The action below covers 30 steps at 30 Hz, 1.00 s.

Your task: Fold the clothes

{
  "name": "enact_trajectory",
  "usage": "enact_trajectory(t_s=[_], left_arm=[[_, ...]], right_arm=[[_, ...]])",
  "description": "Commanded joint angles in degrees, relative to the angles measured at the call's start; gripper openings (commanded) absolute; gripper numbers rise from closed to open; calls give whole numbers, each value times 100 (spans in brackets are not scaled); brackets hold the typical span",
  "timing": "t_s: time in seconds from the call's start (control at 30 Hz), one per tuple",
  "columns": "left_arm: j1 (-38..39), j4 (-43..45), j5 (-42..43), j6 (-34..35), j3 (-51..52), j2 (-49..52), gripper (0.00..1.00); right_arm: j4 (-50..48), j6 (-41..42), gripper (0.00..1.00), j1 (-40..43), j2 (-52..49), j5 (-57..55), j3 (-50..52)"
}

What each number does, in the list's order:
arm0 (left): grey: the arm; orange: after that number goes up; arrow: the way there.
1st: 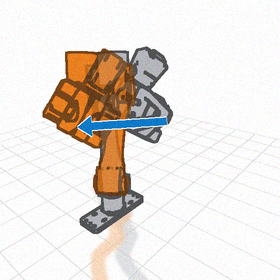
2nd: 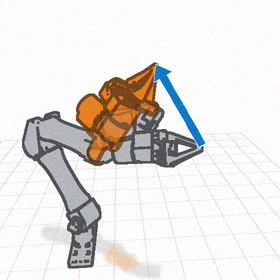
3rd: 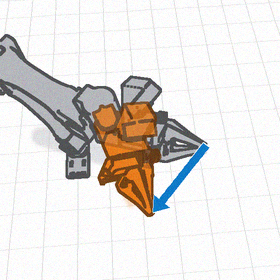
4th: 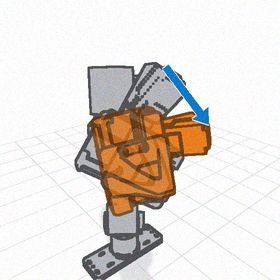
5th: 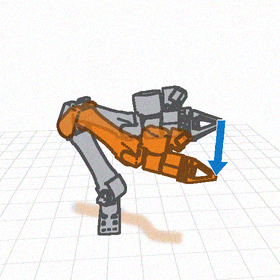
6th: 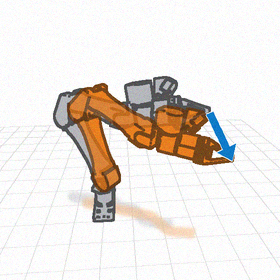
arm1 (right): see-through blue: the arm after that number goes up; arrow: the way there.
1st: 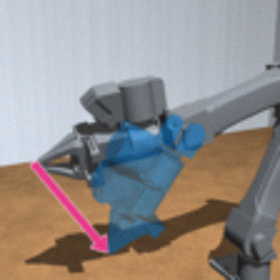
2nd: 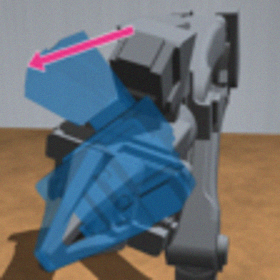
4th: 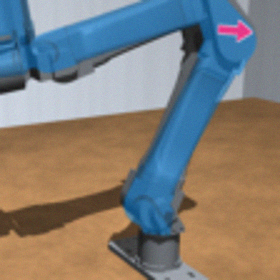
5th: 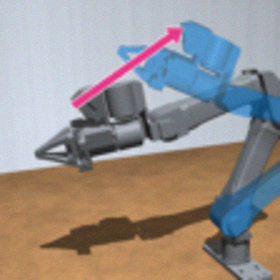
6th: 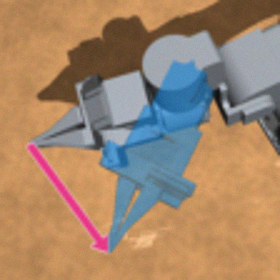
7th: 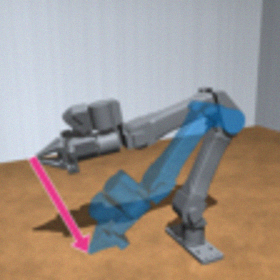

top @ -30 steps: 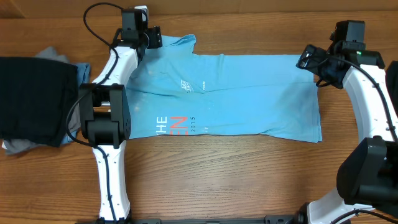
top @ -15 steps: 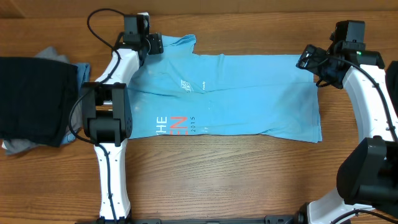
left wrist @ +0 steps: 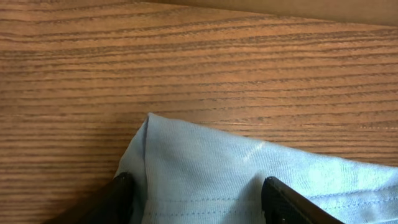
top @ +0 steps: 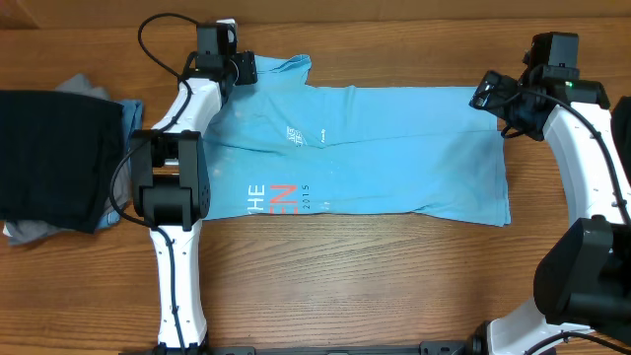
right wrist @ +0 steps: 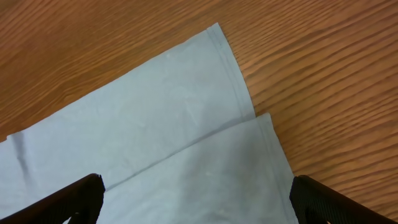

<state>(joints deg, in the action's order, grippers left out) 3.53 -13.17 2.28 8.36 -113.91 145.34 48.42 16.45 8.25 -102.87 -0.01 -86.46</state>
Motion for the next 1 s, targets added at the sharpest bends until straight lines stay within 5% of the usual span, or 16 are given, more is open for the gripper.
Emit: enact_trajectory(t_s=[0.0,0.97], left_arm=[[24,-120,9,-2,-306,195,68],[35,-396,494,157,-601,192,68]], right_arm=[[-35,-13,100,17,28,11,-94],[-35,-13,100,17,28,11,-94]])
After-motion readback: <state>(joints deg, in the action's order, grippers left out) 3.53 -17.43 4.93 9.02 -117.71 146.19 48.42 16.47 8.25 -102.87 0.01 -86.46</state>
